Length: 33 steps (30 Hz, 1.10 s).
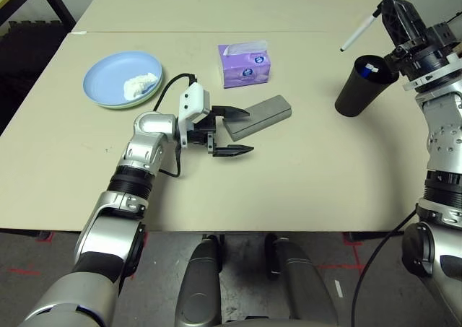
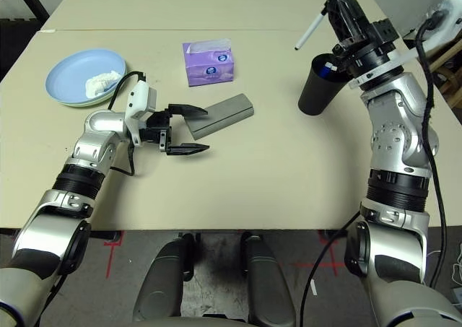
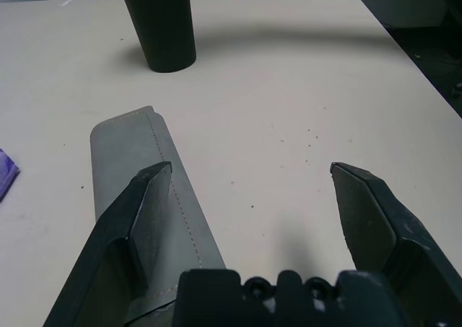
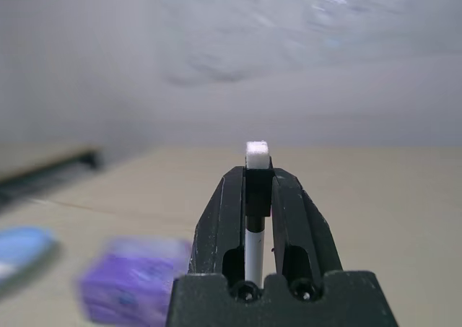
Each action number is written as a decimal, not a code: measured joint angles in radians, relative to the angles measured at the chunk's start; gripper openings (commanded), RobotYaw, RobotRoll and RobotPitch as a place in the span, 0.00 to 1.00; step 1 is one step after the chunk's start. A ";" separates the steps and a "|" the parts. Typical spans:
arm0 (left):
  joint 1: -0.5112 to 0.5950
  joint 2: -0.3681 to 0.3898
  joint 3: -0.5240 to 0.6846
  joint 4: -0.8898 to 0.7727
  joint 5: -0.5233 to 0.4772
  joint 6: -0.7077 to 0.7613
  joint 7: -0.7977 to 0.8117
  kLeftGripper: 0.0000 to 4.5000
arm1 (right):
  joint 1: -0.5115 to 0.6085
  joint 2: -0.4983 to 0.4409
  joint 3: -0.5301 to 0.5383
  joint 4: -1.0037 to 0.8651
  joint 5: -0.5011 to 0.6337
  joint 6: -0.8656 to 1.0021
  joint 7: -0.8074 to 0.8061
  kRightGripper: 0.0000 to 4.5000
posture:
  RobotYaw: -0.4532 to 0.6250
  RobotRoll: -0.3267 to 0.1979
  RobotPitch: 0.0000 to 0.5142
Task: Organize and tidy the items on the table.
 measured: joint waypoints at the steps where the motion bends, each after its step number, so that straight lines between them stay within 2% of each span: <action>1: 0.000 -0.001 0.000 0.001 0.000 -0.002 0.000 1.00 | 0.006 0.000 0.010 0.001 -0.019 0.004 -0.017 0.07 | 0.51 0.62 0.39; 8: -0.006 -0.004 -0.001 0.001 0.000 -0.006 0.000 1.00 | 0.005 0.015 0.044 -0.001 -0.064 0.088 -0.122 0.07 | 0.51 0.62 0.39; 16: -0.006 -0.001 0.000 0.002 0.000 -0.006 0.000 1.00 | -0.012 0.009 0.097 -0.004 -0.080 0.316 -0.201 0.07 | 0.52 0.62 0.39; 17: -0.006 -0.001 0.000 0.002 0.000 -0.006 0.000 1.00 | -0.012 0.001 0.108 -0.004 -0.088 0.337 -0.198 0.24 | 0.52 0.62 0.39; 20: -0.006 0.001 0.000 0.002 0.000 -0.006 0.000 1.00 | -0.014 -0.013 0.119 -0.006 -0.100 0.369 -0.198 0.46 | 0.52 0.62 0.39; 26: -0.006 0.004 0.000 0.001 0.000 -0.006 0.000 1.00 | -0.013 -0.022 0.115 -0.037 -0.105 0.404 -0.206 0.97 | 0.52 0.62 0.39; 29: -0.006 0.005 0.000 0.001 0.000 -0.006 0.000 1.00 | -0.011 -0.021 0.110 -0.037 -0.109 0.383 -0.208 0.99 | 0.52 0.62 0.38; 33: -0.006 0.006 0.000 0.002 0.000 -0.006 0.001 1.00 | -0.011 -0.017 0.073 -0.024 -0.109 0.261 -0.188 0.99 | 0.51 0.62 0.38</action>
